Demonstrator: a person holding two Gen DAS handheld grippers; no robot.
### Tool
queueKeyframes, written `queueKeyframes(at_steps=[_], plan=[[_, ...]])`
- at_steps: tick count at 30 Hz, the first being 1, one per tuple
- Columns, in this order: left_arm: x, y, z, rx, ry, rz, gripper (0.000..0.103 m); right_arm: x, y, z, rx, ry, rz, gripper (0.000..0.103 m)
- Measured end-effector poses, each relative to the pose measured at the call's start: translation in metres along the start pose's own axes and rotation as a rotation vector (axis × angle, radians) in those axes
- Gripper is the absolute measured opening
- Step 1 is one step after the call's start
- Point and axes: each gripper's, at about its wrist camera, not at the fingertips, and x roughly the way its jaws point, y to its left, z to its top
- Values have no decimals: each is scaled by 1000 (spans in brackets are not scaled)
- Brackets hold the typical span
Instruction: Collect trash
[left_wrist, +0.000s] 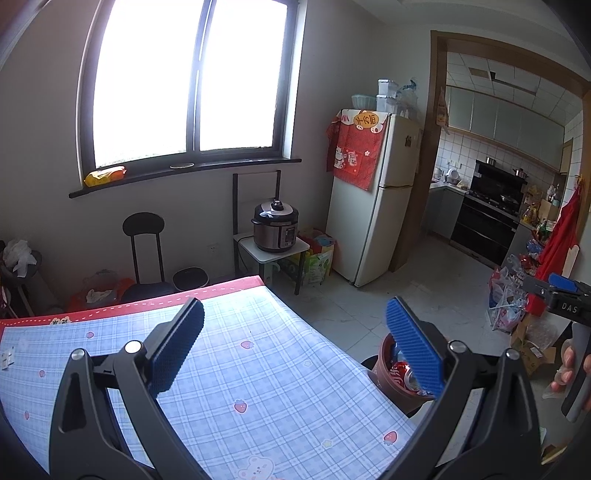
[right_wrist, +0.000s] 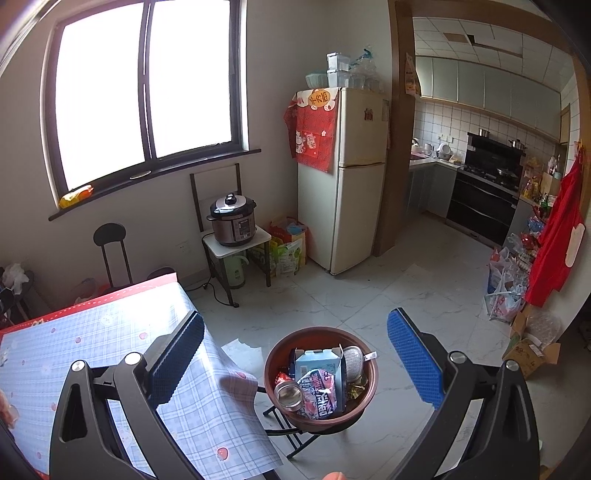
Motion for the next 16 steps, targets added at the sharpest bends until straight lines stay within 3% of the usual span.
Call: queueKeyframes(at_steps=[16], plan=[[8,0,-1,-16,12,3,97,3,-3,-3,4,11,-10,97]])
